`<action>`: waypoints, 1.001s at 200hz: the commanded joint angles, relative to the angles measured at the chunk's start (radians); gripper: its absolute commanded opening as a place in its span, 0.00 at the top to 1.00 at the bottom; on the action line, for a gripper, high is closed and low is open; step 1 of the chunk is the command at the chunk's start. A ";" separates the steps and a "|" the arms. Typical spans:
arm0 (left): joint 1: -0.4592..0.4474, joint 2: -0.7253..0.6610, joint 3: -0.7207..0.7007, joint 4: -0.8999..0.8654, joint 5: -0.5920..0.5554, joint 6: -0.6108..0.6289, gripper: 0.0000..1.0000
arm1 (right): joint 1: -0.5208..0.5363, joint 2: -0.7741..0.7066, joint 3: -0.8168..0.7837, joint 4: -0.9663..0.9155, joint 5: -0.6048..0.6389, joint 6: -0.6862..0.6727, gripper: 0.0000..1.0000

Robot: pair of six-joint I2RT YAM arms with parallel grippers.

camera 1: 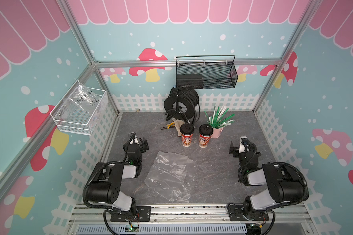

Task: Pack milk tea into plastic carrier bags
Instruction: Adjust the plastic carrier bag at the center of the board.

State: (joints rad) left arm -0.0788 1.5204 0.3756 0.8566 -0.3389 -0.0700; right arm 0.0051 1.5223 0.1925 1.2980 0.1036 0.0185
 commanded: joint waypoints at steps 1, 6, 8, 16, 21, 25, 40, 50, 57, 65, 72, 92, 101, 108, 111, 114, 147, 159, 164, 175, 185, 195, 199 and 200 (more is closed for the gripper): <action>-0.076 -0.089 0.059 -0.109 -0.159 0.063 0.01 | 0.011 -0.088 0.013 -0.059 0.014 -0.027 0.01; -0.101 -0.117 0.079 -0.161 -0.225 0.071 0.01 | 0.022 -0.140 0.009 -0.094 0.027 -0.033 0.00; -0.110 -0.129 0.089 -0.189 -0.253 0.071 0.01 | 0.027 -0.155 0.007 -0.109 0.032 -0.035 0.00; -0.142 -0.187 0.136 -0.324 -0.355 0.038 0.00 | 0.034 -0.259 0.002 -0.192 0.037 -0.017 0.00; -0.156 -0.227 0.176 -0.448 -0.418 -0.023 0.00 | 0.035 -0.323 0.001 -0.250 0.041 0.029 0.00; -0.163 -0.262 0.215 -0.571 -0.455 -0.090 0.01 | 0.035 -0.375 0.000 -0.300 0.049 0.072 0.00; -0.162 -0.380 0.396 -1.107 -0.460 -0.377 0.00 | 0.033 -0.567 0.007 -0.517 0.010 0.289 0.00; -0.159 -0.441 0.496 -1.354 -0.391 -0.499 0.00 | 0.032 -0.688 0.027 -0.721 -0.065 0.483 0.00; -0.158 -0.484 0.530 -1.441 -0.317 -0.541 0.00 | 0.030 -0.765 0.037 -0.860 -0.125 0.590 0.01; -0.156 -0.545 0.535 -1.466 -0.188 -0.532 0.00 | 0.029 -0.846 0.006 -0.869 -0.198 0.634 0.00; -0.156 -0.603 0.523 -1.469 -0.062 -0.521 0.01 | 0.027 -0.889 -0.034 -0.816 -0.319 0.658 0.00; -0.210 -0.716 0.505 -1.552 0.154 -0.587 0.01 | 0.035 -0.858 -0.014 -0.806 -0.667 0.733 0.00; -0.282 -0.719 0.518 -1.634 0.149 -0.622 0.00 | 0.056 -0.816 0.024 -0.899 -0.724 0.739 0.01; -0.380 -0.702 0.531 -1.713 0.095 -0.660 0.01 | 0.094 -0.784 0.058 -1.008 -0.726 0.715 0.00; -0.426 -0.692 0.537 -1.747 0.068 -0.675 0.00 | 0.114 -0.774 0.077 -1.061 -0.711 0.699 0.00; -0.469 -0.681 0.542 -1.773 0.045 -0.686 0.01 | 0.136 -0.766 0.097 -1.114 -0.687 0.680 0.00; -0.927 -0.479 0.577 -1.870 -0.080 -0.880 0.00 | 0.323 -0.647 0.225 -1.454 -0.466 0.629 0.00; -1.038 -0.359 0.622 -1.875 -0.098 -0.913 0.01 | 0.340 -0.600 0.253 -1.506 -0.459 0.635 0.01; -1.078 -0.309 0.646 -1.875 -0.106 -0.923 0.00 | 0.345 -0.587 0.262 -1.519 -0.445 0.642 0.02; -1.135 -0.202 0.702 -1.871 -0.104 -0.929 0.00 | 0.352 -0.574 0.275 -1.533 -0.418 0.643 0.02; -1.164 -0.121 0.748 -1.855 -0.100 -0.924 0.02 | 0.352 -0.572 0.281 -1.549 -0.367 0.648 0.04; -1.184 -0.055 0.776 -1.818 -0.081 -0.904 0.15 | 0.352 -0.575 0.283 -1.566 -0.318 0.655 0.05; -1.186 -0.034 0.782 -1.799 -0.060 -0.894 0.21 | 0.352 -0.576 0.282 -1.569 -0.307 0.657 0.06; -1.186 -0.029 0.782 -1.795 -0.055 -0.892 0.23 | 0.352 -0.576 0.283 -1.571 -0.306 0.658 0.06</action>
State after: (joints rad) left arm -1.2327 1.3914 1.0924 -0.9501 -0.3977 -0.9237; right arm 0.3531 0.9504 0.4507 -0.1532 -0.3195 0.6498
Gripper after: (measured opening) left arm 0.887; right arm 0.950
